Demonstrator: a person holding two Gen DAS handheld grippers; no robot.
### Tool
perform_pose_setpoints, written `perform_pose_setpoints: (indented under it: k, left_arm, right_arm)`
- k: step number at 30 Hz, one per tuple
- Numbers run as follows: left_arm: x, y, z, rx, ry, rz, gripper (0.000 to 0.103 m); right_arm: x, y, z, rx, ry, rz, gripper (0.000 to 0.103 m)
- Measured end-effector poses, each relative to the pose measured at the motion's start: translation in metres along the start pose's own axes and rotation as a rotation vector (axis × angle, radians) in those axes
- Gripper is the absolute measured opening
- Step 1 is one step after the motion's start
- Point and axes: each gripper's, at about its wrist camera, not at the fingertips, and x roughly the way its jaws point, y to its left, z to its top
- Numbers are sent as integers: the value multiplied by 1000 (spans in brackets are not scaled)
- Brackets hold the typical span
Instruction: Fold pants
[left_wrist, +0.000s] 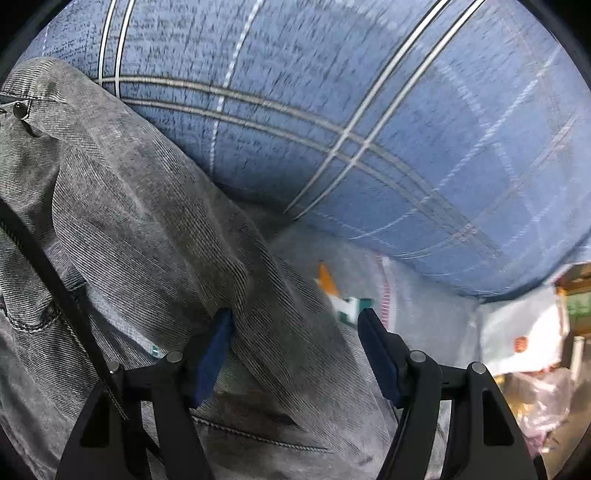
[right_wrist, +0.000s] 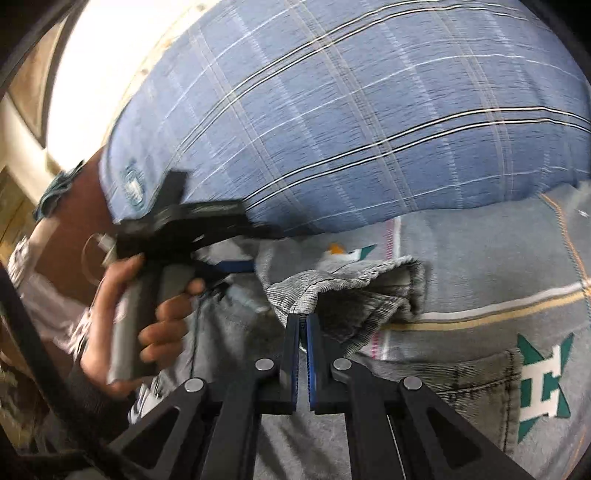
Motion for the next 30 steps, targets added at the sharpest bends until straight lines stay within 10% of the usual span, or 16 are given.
perform_pose_setpoints:
  k: [1,3,13,22,26,29,30]
  left_arm:
    - [3,1,1,-24,2,16,62]
    - [3,11,2,-60,2,35,9]
    - [-107,13,-79,-31,-256,-149,8]
    - [-69,99,-205,-103,-182,-171,8]
    - [-68,111,-222,-116,-180,-231,8]
    - [-70,109,-220,-78,-182,-228,8]
    - [-71,110,-219,-73,-181,-227,8]
  right_arm:
    - [-1,-4,-2,-1,12,-2,3]
    - [2,-12,-1,5,15,9,3]
    - [-43,-32,4,92,-70,82,3]
    - [-38,-18,-87,191,98,17,8]
    - [-63,-17,-93,238,11,-84,10]
    - [-77,-14,-82,309,-52,-18,80]
    - [-76,-12,-77,329,-63,15,87]
